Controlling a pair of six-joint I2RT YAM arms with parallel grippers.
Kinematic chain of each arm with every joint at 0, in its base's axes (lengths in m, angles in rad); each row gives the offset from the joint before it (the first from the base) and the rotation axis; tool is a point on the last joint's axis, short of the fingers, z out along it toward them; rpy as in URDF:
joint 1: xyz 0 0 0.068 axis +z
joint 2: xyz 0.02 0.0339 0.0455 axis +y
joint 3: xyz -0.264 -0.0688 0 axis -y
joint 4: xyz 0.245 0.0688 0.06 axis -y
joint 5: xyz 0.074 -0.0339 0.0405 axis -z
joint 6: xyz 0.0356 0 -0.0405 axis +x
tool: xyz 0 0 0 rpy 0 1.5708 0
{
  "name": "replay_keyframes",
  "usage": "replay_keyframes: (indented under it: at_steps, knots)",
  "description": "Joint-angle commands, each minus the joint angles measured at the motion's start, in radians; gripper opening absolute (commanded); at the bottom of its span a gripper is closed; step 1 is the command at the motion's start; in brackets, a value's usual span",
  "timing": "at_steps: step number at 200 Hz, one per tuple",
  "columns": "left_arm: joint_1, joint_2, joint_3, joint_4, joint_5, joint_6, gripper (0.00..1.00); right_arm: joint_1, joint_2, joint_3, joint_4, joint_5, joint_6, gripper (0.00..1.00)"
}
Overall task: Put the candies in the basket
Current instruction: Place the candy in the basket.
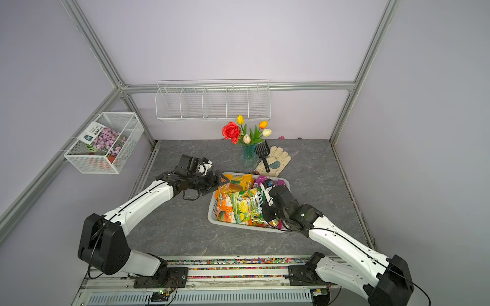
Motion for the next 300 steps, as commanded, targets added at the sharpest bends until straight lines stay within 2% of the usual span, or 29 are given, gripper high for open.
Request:
replay_keyframes:
  at_steps: [1, 22, 34, 52, 62, 97, 119, 159, 189, 224, 238, 247, 261, 276, 300]
  knots:
    - [-0.036, -0.012, 0.034, 0.0, 0.027, 0.093, 0.85, -0.009, -0.034, -0.047, -0.054, 0.091, 0.056, 0.0]
    - [-0.076, -0.011, 0.057, -0.009, 0.031, 0.154, 0.82, -0.009, -0.074, -0.081, -0.089, 0.137, 0.128, 0.0]
    - [-0.109, -0.007, 0.075, -0.025, 0.016, 0.213, 0.76, -0.009, -0.096, -0.098, -0.124, 0.196, 0.189, 0.0]
    - [-0.17, 0.006, 0.107, -0.066, -0.028, 0.304, 0.76, -0.009, -0.12, -0.122, -0.175, 0.251, 0.274, 0.0]
    - [-0.191, 0.013, 0.111, -0.07, -0.025, 0.334, 0.76, -0.008, -0.128, -0.134, -0.191, 0.244, 0.295, 0.06]
    - [-0.248, 0.066, 0.138, -0.085, 0.053, 0.425, 0.76, -0.008, -0.13, -0.14, -0.224, 0.167, 0.331, 0.14]
    - [-0.28, 0.104, 0.162, -0.096, 0.05, 0.455, 0.74, -0.008, -0.134, -0.141, -0.236, 0.136, 0.353, 0.31]
    - [-0.289, 0.107, 0.174, -0.072, 0.026, 0.479, 0.74, -0.008, -0.148, -0.085, -0.332, 0.153, 0.354, 0.31]
    - [-0.289, 0.112, 0.201, -0.072, 0.006, 0.499, 0.73, -0.009, -0.156, 0.023, -0.357, 0.166, 0.265, 0.33]
    - [-0.288, 0.1, 0.233, -0.096, -0.053, 0.52, 0.73, -0.011, -0.097, 0.164, -0.356, 0.197, 0.153, 0.46]
    - [-0.289, 0.094, 0.25, -0.113, -0.112, 0.519, 0.74, -0.015, -0.054, 0.215, -0.362, 0.229, 0.136, 0.57]
    - [-0.288, 0.087, 0.258, -0.118, -0.183, 0.504, 0.76, -0.02, -0.022, 0.238, -0.369, 0.253, 0.139, 0.76]
    - [-0.28, 0.067, 0.26, -0.12, -0.329, 0.434, 0.79, -0.031, 0.022, 0.269, -0.39, 0.322, 0.18, 0.97]
    - [-0.263, 0.038, 0.249, -0.119, -0.486, 0.366, 0.83, -0.065, 0.05, 0.281, -0.383, 0.354, 0.208, 0.99]
    - [-0.201, -0.004, 0.213, -0.113, -0.565, 0.29, 0.84, -0.174, 0.048, 0.256, -0.346, 0.327, 0.28, 0.99]
